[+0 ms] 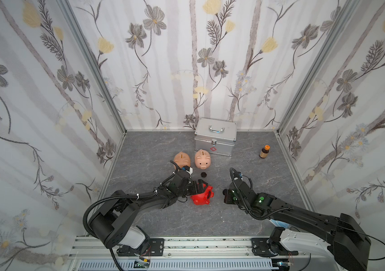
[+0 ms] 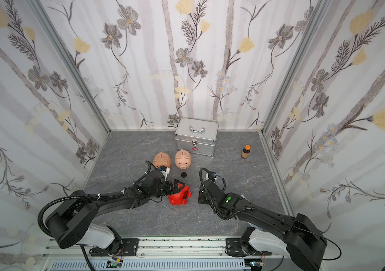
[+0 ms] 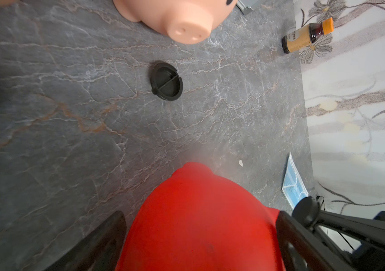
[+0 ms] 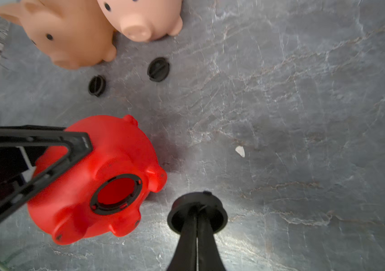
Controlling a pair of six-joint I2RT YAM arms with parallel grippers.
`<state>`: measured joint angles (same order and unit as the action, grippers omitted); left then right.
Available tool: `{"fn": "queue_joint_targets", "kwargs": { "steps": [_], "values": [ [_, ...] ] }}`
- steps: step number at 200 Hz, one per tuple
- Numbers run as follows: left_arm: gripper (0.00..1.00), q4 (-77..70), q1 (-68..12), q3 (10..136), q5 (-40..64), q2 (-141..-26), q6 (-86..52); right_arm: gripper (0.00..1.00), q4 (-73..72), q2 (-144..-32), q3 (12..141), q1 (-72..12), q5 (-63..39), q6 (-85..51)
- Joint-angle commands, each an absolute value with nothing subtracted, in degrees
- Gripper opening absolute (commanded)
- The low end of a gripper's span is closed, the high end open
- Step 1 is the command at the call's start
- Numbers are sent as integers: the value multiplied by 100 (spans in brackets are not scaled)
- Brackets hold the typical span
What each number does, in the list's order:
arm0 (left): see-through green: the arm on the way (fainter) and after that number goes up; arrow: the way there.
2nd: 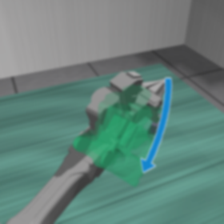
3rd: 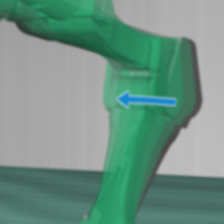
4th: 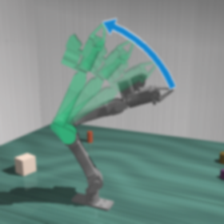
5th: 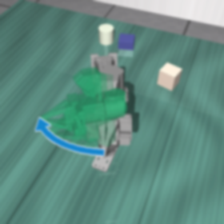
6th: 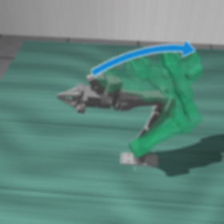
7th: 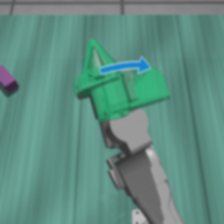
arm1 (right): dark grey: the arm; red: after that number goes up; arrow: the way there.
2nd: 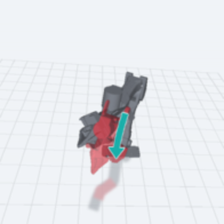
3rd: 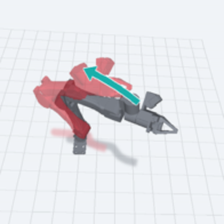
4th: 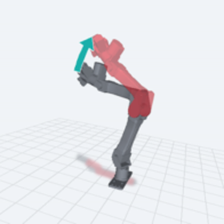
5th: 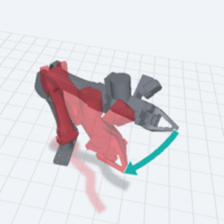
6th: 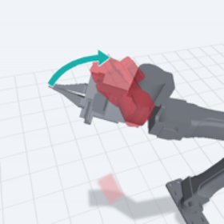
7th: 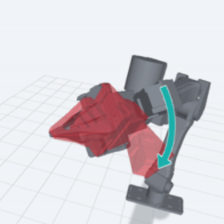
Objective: Open piggy banks
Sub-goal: Place the lid at the center of the board.
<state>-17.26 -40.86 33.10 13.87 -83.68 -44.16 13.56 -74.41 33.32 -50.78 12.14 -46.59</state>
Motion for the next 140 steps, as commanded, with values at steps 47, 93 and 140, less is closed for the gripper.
{"fn": "queue_joint_targets", "kwargs": {
  "steps": [47,93,140],
  "values": [
    [100,-1311,-4173,3376,1125,-8027,-4513,0,1994,-7960,3325,-4741,978,-4852],
    [100,-1335,-4192,3359,1181,-7981,-4560,0,2079,-8183,3243,-4589,958,-4825],
    [100,-1293,-4201,3287,1198,-7815,-4614,19,2030,-8365,3236,-4570,962,-4838]
  ]
}}
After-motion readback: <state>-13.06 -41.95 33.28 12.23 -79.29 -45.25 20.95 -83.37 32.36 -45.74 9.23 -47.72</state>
